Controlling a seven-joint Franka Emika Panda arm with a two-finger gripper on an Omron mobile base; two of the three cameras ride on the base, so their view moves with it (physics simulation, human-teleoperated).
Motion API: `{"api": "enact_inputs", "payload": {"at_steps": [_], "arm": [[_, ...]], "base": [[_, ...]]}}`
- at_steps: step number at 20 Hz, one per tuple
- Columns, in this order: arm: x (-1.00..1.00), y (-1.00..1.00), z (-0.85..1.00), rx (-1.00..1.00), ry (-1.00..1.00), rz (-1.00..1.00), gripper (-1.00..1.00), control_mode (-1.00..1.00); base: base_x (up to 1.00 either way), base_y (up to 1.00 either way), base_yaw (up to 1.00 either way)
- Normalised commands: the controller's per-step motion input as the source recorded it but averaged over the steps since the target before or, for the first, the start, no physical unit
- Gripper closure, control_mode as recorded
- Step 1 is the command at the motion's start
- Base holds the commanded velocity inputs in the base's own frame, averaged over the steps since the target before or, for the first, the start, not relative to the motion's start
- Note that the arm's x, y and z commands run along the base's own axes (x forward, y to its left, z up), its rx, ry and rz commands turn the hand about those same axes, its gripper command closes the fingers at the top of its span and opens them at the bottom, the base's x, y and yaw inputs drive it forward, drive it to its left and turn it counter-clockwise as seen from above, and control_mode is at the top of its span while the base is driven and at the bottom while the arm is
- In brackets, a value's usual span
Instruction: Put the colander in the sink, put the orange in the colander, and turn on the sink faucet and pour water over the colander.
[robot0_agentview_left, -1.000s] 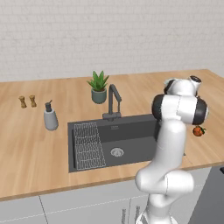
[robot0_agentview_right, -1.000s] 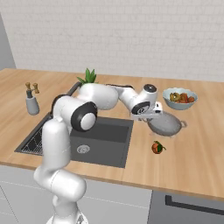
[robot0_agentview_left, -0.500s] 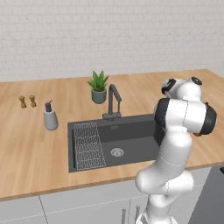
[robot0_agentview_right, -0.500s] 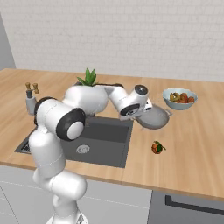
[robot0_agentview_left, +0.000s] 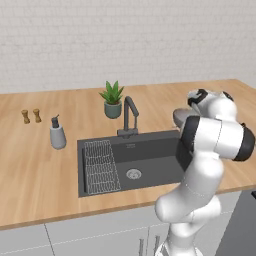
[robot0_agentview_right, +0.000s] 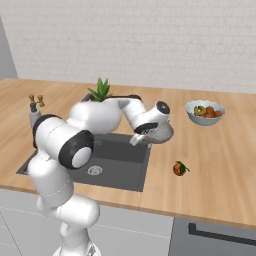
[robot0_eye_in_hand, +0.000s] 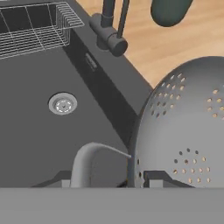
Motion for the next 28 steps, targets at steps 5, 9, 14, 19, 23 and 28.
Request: {"api": "enact_inputs", "payload": {"at_steps": [5, 9, 14, 19, 23, 28], "arm": [[-0.84, 0.59, 0.0, -0.11, 0.0, 0.49, 1.0, -1.0], [-0.98, 0.72, 0.0, -0.14, 0.0, 0.4, 1.0, -1.0], [-0.85, 0.92, 0.0, -0.15, 0.0, 0.34, 1.0, -1.0], [-0.38, 0.82, 0.0, -0.1, 0.0, 0.25, 1.0, -1.0], [-0.01, 0.17, -0.11, 0.0, -0.04, 0.2, 1.0, -1.0], [0.0, 0.13, -0.08, 0.04, 0.02, 0.19, 1.0, -1.0]], "base": [[0.0, 0.0, 0.0], [0.0, 0.0, 0.0], [0.0, 0.0, 0.0], [0.0, 0.0, 0.0], [0.0, 0.0, 0.0], [0.0, 0.0, 0.0]]}}
